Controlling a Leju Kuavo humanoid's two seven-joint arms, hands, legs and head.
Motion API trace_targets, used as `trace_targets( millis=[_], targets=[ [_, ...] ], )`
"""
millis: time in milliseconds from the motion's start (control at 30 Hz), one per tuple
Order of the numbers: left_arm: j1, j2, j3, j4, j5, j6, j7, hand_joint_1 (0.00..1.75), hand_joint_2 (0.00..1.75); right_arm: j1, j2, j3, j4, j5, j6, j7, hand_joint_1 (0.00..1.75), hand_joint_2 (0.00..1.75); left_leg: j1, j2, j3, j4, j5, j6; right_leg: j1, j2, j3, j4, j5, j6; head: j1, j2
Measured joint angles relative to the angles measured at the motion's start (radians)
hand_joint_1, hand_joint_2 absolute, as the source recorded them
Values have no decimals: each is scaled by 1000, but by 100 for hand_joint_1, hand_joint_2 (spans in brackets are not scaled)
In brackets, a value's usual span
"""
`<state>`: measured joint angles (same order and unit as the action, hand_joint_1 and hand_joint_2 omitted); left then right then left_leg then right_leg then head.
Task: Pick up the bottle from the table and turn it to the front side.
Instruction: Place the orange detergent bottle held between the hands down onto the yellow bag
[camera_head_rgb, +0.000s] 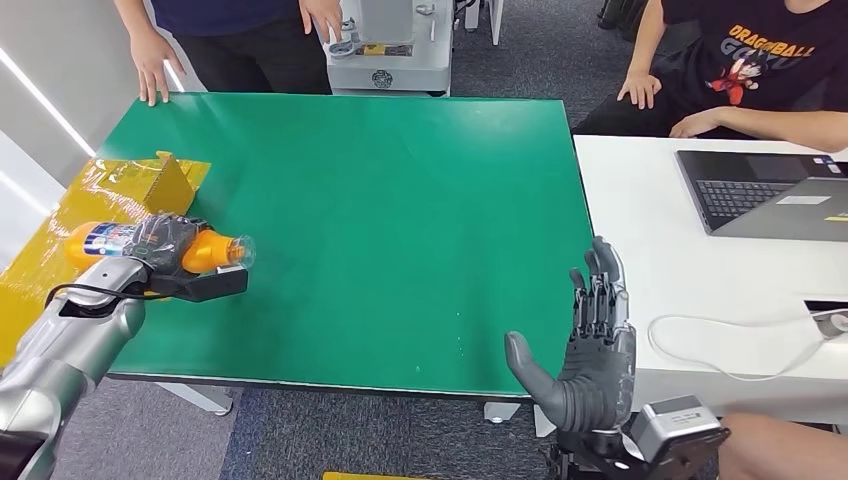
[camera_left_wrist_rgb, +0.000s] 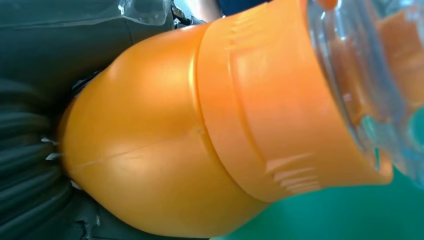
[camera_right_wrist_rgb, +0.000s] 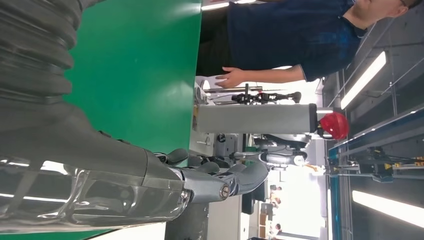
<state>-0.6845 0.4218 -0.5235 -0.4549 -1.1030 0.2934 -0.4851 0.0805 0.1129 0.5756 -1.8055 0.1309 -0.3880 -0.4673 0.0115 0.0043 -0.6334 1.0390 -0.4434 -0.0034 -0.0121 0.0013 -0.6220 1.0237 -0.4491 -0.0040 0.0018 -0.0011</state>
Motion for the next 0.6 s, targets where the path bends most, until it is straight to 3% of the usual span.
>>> trace_targets(
  millis=[600],
  targets=[
    [-84,2,-14,66,-72,-51,66,175,175,0,0,0,0,4,0,3,0,175,0,0,0,0,0,0,0,0,0,0,0,0,0,0]
  ],
)
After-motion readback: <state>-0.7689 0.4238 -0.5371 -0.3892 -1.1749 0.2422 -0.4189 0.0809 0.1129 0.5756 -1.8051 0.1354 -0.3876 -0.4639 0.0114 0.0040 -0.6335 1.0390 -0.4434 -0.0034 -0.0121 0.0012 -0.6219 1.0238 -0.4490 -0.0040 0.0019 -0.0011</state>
